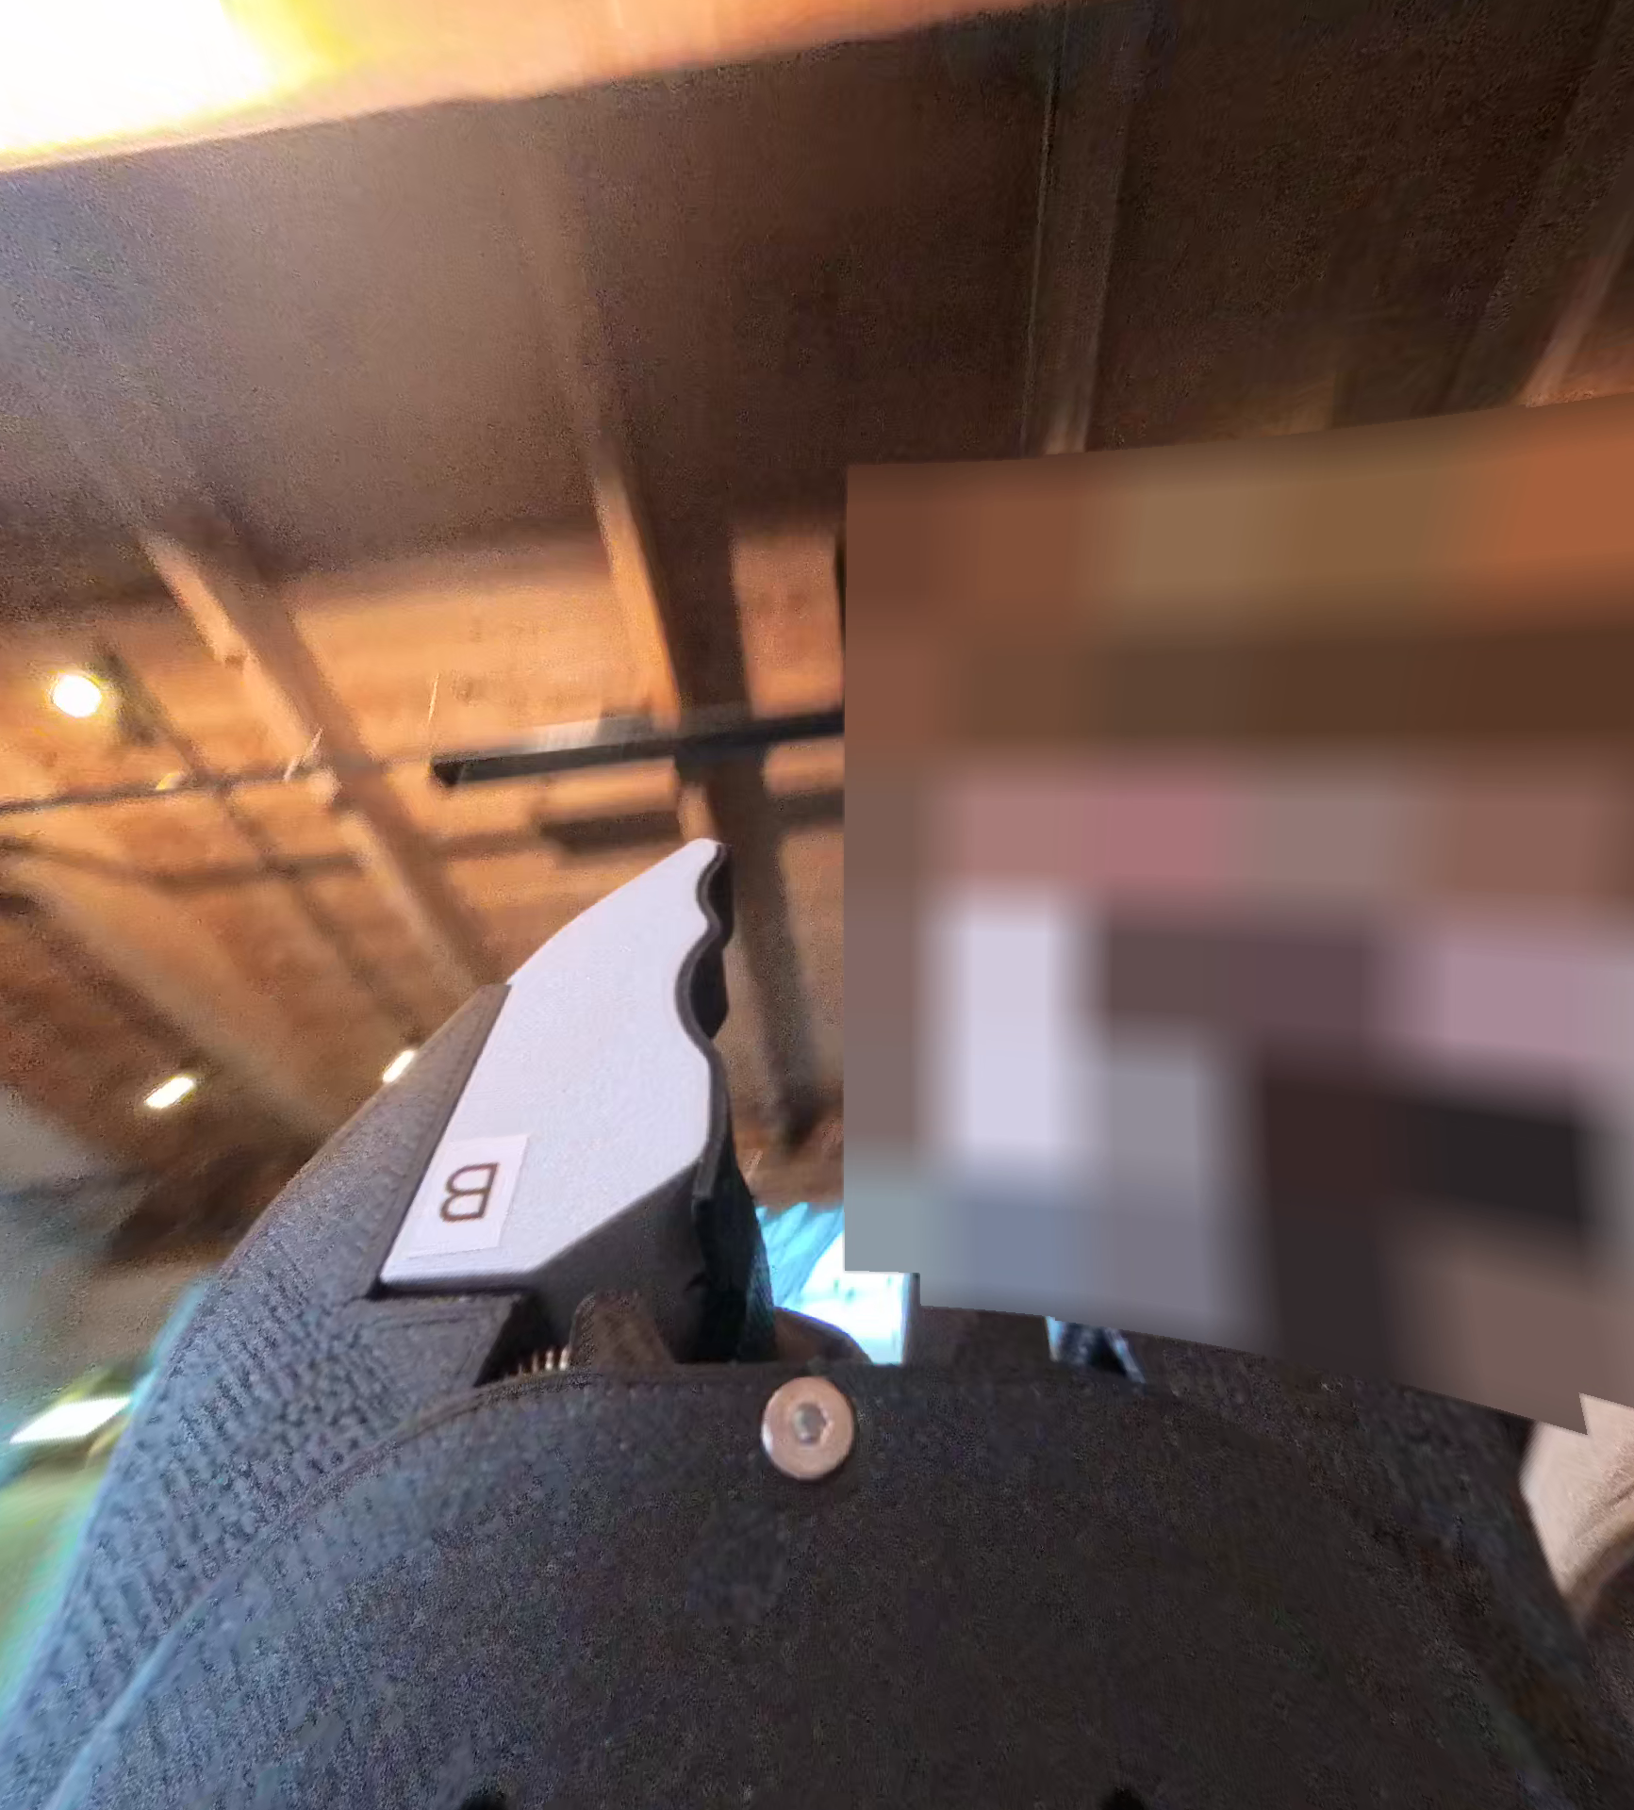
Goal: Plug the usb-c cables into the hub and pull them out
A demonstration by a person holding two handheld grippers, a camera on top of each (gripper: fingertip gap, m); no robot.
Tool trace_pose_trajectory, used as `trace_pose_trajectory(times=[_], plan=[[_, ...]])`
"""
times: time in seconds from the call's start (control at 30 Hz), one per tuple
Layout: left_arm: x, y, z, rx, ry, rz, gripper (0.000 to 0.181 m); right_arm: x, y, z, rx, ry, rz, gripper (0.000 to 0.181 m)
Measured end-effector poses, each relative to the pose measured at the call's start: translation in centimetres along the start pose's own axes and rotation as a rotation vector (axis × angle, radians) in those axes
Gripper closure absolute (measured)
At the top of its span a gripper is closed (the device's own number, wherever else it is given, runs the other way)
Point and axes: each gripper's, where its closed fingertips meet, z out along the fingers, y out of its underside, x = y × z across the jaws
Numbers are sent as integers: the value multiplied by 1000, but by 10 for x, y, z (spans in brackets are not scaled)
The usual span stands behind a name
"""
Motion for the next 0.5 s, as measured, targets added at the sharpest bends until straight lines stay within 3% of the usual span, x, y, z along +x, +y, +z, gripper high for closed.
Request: trace_pose_trajectory(times=[0.07, 0.17, 0.3, 0.4, 0.5], plan=[[-5, -24, -19, 81, -21, -57, 153, 1, 7, -1, -23, 9, 9, 171], [-5, -5, -22, -152, -70, 78, 151, -1, 4, -2, -14, -1, 12, 172], [-21, 74, -33, -730, -139, 236, 141, 1, -6, -3, 36, -22, 16, 172], [-47, 125, -57, -1048, -170, 403, 134, 2, -14, -4, 88, -61, 28, 173], [-57, 187, -84, -1298, -110, 409, 130, 2, -24, -3, 149, -97, 57, 174]])
